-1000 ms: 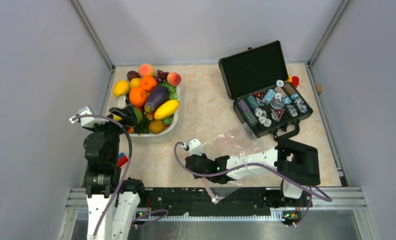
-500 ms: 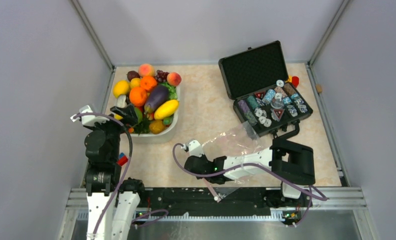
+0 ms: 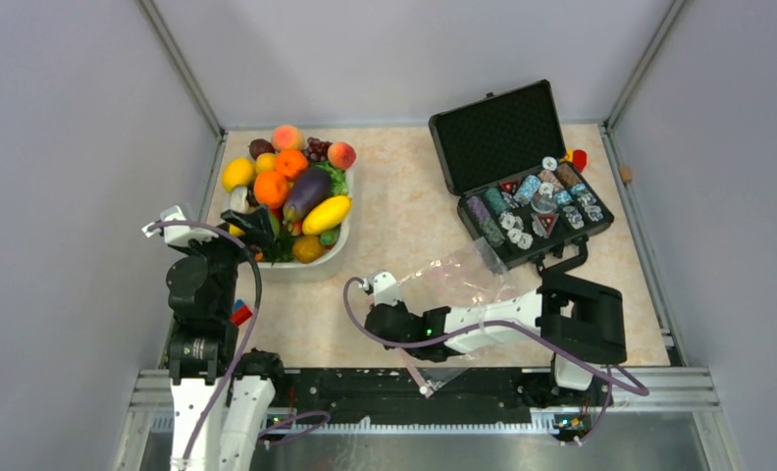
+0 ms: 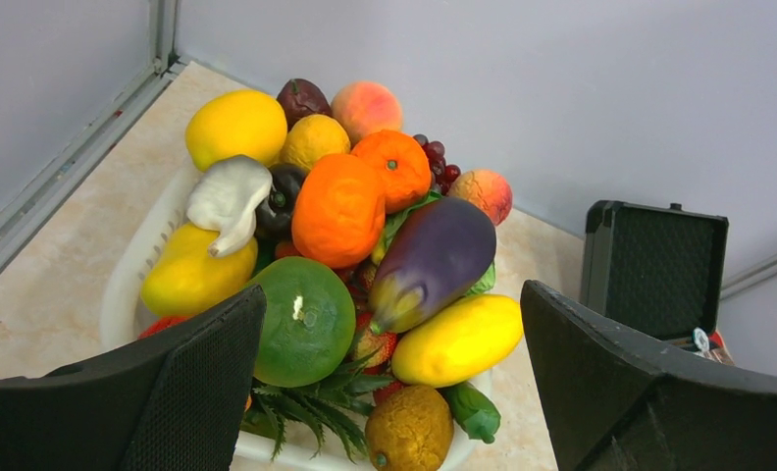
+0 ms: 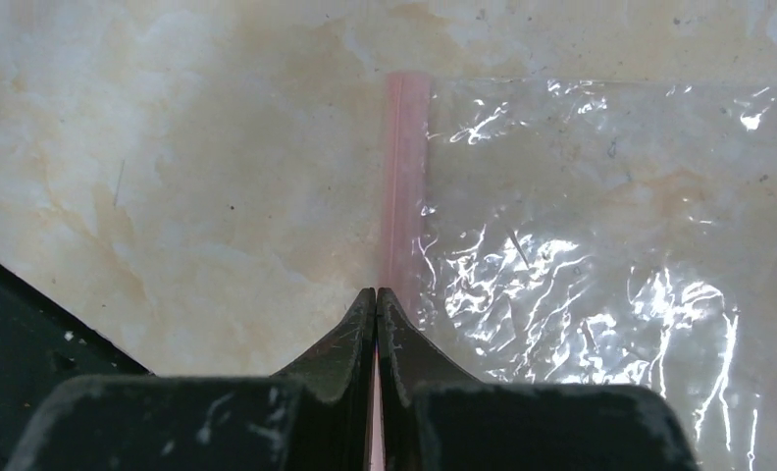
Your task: Place the food in the zip-top bag and seal the zipper
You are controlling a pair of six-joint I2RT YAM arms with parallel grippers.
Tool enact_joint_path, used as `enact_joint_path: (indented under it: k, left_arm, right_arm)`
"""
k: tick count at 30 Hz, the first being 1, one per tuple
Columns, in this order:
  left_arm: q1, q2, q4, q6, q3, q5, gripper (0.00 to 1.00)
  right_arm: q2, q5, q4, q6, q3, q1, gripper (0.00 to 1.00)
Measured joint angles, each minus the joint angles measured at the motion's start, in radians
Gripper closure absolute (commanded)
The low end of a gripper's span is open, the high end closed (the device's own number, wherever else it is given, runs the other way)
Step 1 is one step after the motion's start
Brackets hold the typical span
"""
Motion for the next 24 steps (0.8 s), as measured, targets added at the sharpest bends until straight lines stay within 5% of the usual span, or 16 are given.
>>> enact_joint_path:
  k: [5, 7, 11, 19, 24]
  left_arm:
    - [0.0, -0.015, 0.0, 0.0, -0.023, 0.05, 0.01]
    - [0.0, -0.021, -0.002, 0.0, -0.032, 0.067, 0.01]
    - [0.0, -0.024, -0.004, 0.001, -0.04, 0.099, 0.01]
    - [0.0, -0.024, -0.005, 0.01, -0.04, 0.116, 0.01]
    - [0.0, -0.024, -0.005, 0.021, -0.04, 0.115, 0.01]
  right_arm:
    - [-0.072, -0.029, 0.064, 0.014, -0.07, -0.035, 0.96]
    - [-0.105, -0.06, 0.092, 0.004, -0.102, -0.063, 0.58]
    - [-0.134, -0.111, 0.111, -0.042, -0.114, -0.083, 0.36]
    - [-0.056, -0.058, -0.01, -0.081, -0.023, -0.016, 0.31]
    - [0.029, 0.011, -0.076, -0.08, 0.032, -0.003, 0.46]
